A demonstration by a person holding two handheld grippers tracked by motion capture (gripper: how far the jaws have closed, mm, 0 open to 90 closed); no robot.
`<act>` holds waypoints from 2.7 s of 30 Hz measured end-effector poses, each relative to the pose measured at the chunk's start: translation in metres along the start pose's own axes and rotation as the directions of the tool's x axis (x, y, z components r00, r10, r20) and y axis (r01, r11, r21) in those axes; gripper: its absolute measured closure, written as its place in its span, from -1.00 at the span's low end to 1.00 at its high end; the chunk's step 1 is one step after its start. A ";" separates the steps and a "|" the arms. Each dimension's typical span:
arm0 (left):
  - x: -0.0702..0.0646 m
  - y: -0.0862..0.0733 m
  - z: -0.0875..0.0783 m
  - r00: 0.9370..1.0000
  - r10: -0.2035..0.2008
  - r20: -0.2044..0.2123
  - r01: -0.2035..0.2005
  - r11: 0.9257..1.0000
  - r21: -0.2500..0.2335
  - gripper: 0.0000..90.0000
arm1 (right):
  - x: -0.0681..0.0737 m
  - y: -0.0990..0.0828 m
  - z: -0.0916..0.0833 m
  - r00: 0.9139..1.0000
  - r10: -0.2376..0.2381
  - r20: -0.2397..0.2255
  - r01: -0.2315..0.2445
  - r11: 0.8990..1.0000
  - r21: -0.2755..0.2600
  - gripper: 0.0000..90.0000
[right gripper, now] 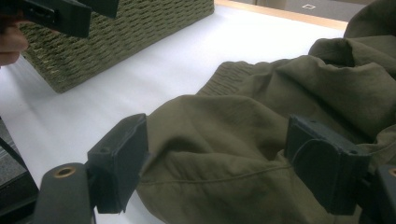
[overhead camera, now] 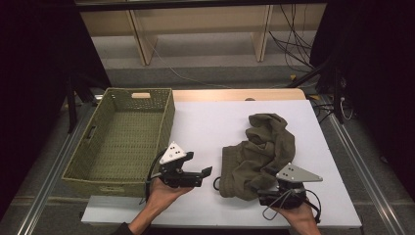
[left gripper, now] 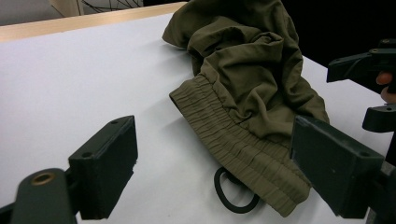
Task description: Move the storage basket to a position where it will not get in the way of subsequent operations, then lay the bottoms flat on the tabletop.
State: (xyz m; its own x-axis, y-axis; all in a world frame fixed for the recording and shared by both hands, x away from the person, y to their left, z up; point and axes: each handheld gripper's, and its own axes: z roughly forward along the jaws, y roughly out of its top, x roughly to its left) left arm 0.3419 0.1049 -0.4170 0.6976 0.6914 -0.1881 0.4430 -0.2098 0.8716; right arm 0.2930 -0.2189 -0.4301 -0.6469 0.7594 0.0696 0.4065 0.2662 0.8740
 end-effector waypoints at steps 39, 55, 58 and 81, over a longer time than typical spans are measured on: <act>0.002 -0.005 0.002 1.000 0.012 -0.021 -0.011 1.000 0.023 -0.66 | 0.014 -0.009 0.050 0.985 -0.080 -0.155 0.129 0.931 0.342 0.88; 0.004 -0.006 0.003 1.000 0.003 -0.030 -0.002 1.000 0.031 -0.66 | -0.076 0.066 0.051 0.991 0.000 0.135 -0.016 0.993 0.119 0.95; 0.004 -0.006 0.004 0.999 -0.003 -0.035 0.004 0.999 0.033 -0.66 | -0.086 0.060 0.058 0.989 0.035 0.147 -0.056 0.988 0.144 0.95; 0.008 -0.007 0.001 0.999 -0.012 -0.048 0.013 1.000 0.027 -0.66 | -0.026 0.029 0.013 1.000 -0.024 0.003 0.023 0.983 0.184 -0.37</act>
State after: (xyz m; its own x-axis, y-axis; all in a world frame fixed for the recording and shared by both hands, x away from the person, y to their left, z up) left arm 0.3449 0.1115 -0.4250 0.6645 0.7261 -0.1767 0.4674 -0.2193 0.8564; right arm 0.3300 -0.2228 -0.4134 -0.6542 0.7548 0.0474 0.5035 0.3880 0.7720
